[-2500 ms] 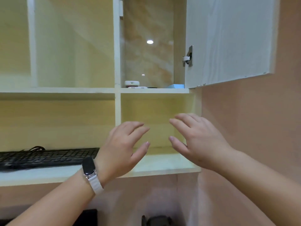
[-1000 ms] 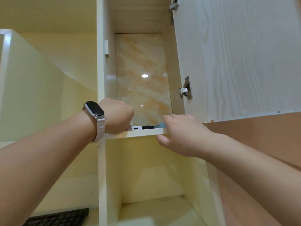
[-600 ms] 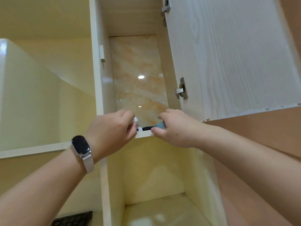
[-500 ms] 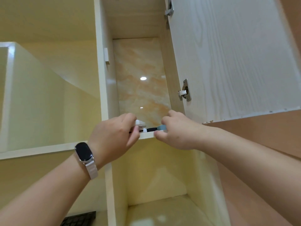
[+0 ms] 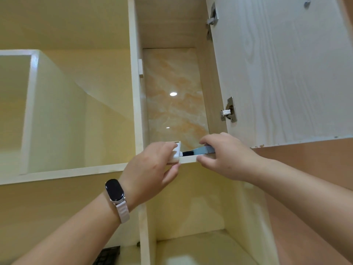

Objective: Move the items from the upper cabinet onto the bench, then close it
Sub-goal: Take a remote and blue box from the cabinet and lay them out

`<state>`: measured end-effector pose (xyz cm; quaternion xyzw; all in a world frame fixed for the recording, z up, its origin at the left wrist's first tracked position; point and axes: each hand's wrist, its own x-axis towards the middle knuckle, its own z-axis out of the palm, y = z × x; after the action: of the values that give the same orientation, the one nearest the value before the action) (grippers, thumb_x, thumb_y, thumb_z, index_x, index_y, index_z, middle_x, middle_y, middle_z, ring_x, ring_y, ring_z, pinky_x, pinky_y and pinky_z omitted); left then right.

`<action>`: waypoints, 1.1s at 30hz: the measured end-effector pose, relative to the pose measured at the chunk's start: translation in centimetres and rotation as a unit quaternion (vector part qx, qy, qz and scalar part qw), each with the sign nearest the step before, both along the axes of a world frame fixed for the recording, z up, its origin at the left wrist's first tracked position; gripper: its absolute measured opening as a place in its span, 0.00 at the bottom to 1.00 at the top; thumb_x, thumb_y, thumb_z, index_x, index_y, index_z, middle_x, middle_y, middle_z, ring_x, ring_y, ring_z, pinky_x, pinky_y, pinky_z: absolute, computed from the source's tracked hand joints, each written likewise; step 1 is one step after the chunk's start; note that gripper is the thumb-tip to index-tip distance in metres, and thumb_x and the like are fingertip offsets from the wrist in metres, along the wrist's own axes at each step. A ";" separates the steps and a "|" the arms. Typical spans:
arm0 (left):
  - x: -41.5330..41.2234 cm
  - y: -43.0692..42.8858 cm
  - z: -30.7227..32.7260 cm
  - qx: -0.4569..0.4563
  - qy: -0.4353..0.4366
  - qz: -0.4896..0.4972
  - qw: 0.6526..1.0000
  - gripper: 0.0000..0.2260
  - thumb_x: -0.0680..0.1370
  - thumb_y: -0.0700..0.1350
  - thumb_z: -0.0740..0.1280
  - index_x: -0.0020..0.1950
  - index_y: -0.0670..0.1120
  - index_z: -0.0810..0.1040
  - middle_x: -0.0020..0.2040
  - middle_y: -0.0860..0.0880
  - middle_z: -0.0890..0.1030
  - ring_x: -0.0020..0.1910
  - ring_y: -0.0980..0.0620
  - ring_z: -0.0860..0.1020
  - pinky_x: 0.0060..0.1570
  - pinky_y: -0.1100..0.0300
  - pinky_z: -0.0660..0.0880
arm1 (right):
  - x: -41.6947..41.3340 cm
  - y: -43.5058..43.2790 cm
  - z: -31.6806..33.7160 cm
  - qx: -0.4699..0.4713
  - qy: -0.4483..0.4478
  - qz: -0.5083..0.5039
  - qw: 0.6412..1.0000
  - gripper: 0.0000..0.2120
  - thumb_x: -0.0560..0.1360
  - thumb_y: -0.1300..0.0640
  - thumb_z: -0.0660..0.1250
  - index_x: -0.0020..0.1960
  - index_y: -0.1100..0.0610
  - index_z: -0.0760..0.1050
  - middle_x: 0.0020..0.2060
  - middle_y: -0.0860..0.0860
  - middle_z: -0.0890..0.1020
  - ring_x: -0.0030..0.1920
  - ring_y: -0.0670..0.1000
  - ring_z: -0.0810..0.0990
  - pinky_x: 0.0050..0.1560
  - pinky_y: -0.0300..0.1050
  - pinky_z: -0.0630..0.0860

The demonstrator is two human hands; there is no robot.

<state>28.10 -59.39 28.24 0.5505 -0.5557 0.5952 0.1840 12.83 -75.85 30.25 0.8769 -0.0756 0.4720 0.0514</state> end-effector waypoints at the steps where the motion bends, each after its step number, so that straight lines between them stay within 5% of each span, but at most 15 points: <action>1: 0.1 0.0 0.0 0.002 0.002 -0.002 1.000 0.18 0.78 0.52 0.63 0.62 0.42 0.76 0.51 0.46 0.81 0.48 0.46 0.79 0.41 0.52 0.78 | 0.0 -0.1 -0.1 -0.014 -0.005 -0.002 1.000 0.18 0.77 0.44 0.64 0.64 0.50 0.72 0.51 0.44 0.77 0.54 0.50 0.71 0.56 0.47 0.70; 10: -0.7 1.6 0.1 -0.091 -0.059 -0.017 0.994 0.06 0.76 0.46 0.71 0.48 0.44 0.83 0.43 0.48 0.81 0.39 0.45 0.79 0.23 0.54 0.71 | -0.9 -0.1 -2.5 -0.111 -0.153 -0.008 0.982 0.10 0.69 0.63 0.74 0.49 0.61 0.78 0.41 0.55 0.79 0.41 0.60 0.75 0.36 0.55 0.77; 17: -0.8 3.5 -0.8 -0.128 -0.003 -0.036 0.991 0.09 0.77 0.48 0.68 0.44 0.42 0.79 0.39 0.48 0.78 0.35 0.46 0.75 0.25 0.53 0.71 | -2.1 0.4 -4.9 -0.044 -0.233 -0.046 0.970 0.17 0.66 0.70 0.73 0.54 0.65 0.75 0.43 0.59 0.78 0.41 0.61 0.77 0.43 0.43 0.65; 25: -1.0 6.2 -3.6 -0.151 0.029 -0.008 0.988 0.09 0.77 0.46 0.68 0.48 0.41 0.76 0.31 0.48 0.76 0.25 0.46 0.72 0.18 0.55 0.68 | -1.9 1.9 -7.5 0.132 -0.242 -0.032 0.961 0.17 0.72 0.65 0.67 0.59 0.59 0.70 0.46 0.52 0.73 0.43 0.55 0.71 0.40 0.48 0.65; 33: -2.5 5.0 -5.8 -0.143 0.199 -0.001 0.969 0.07 0.77 0.42 0.67 0.54 0.45 0.78 0.40 0.47 0.79 0.35 0.46 0.75 0.31 0.55 0.71 | -2.5 2.6 -9.1 0.239 -0.218 0.049 0.945 0.16 0.73 0.59 0.66 0.58 0.52 0.67 0.48 0.51 0.76 0.47 0.54 0.75 0.41 0.51 0.74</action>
<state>25.59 -54.40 22.40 0.6255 -0.4177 0.5465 0.3684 10.28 -73.29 21.17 0.7416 -0.1530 0.6215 -0.2009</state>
